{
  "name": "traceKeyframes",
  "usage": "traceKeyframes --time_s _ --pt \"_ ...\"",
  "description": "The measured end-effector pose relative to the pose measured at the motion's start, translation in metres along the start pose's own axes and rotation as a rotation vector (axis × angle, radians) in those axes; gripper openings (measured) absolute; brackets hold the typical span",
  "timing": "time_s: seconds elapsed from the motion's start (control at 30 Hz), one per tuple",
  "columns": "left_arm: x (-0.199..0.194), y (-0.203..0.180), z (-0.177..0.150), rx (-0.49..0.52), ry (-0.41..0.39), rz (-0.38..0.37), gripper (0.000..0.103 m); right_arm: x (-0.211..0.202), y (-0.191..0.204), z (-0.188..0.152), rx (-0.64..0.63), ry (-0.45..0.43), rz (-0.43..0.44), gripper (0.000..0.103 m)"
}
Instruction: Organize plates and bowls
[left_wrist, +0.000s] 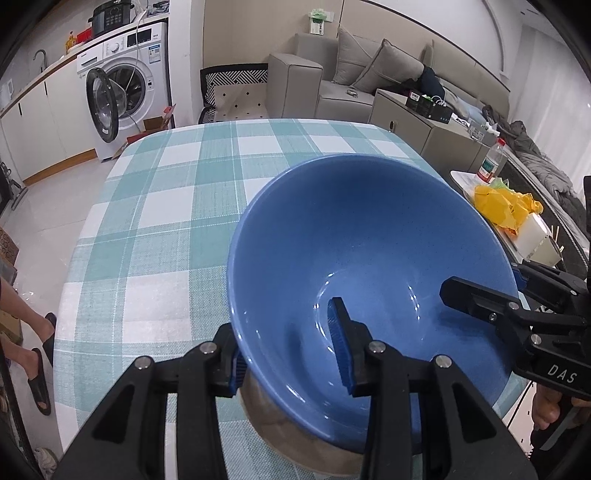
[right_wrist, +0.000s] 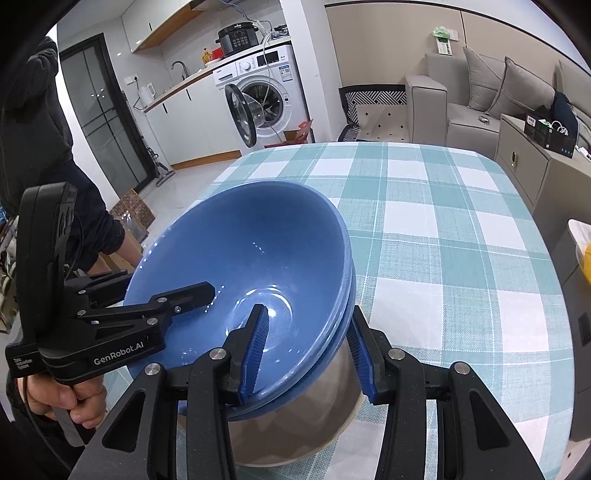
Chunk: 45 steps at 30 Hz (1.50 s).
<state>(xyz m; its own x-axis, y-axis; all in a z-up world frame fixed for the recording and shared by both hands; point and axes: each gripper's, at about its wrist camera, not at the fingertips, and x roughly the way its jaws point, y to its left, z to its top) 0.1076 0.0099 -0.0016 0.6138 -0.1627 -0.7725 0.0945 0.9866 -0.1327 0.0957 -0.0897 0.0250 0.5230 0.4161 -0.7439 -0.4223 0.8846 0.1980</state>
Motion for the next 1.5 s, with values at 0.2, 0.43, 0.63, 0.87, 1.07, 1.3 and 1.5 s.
traceKeyframes --time_s 0.2,0.43,0.63,0.87,1.07,1.3,1.5 --pt "-0.019 0.013 -0.007 0.002 -0.083 0.032 0.059 -0.006 -0.005 -0.001 -0.001 -0.031 0.005 0.062" --pt "-0.049 0.033 -0.024 -0.048 -0.195 0.032 0.087 -0.028 -0.026 -0.008 0.017 -0.117 0.011 0.091" --pt "-0.064 0.037 -0.040 -0.038 -0.254 0.060 0.100 -0.044 -0.035 -0.021 0.022 -0.187 0.037 0.102" --pt "-0.077 0.048 -0.060 -0.067 -0.336 0.068 0.101 -0.065 -0.012 -0.038 -0.097 -0.275 0.025 0.102" --pt "-0.080 0.048 -0.076 -0.057 -0.353 0.108 0.101 -0.079 -0.001 -0.057 -0.147 -0.329 0.058 0.102" --pt "-0.083 0.048 -0.094 -0.085 -0.377 0.111 0.101 -0.083 -0.002 -0.078 -0.148 -0.324 0.074 0.102" --pt "-0.087 0.040 -0.102 -0.071 -0.418 0.121 0.102 -0.086 -0.002 -0.093 -0.163 -0.346 0.064 0.102"
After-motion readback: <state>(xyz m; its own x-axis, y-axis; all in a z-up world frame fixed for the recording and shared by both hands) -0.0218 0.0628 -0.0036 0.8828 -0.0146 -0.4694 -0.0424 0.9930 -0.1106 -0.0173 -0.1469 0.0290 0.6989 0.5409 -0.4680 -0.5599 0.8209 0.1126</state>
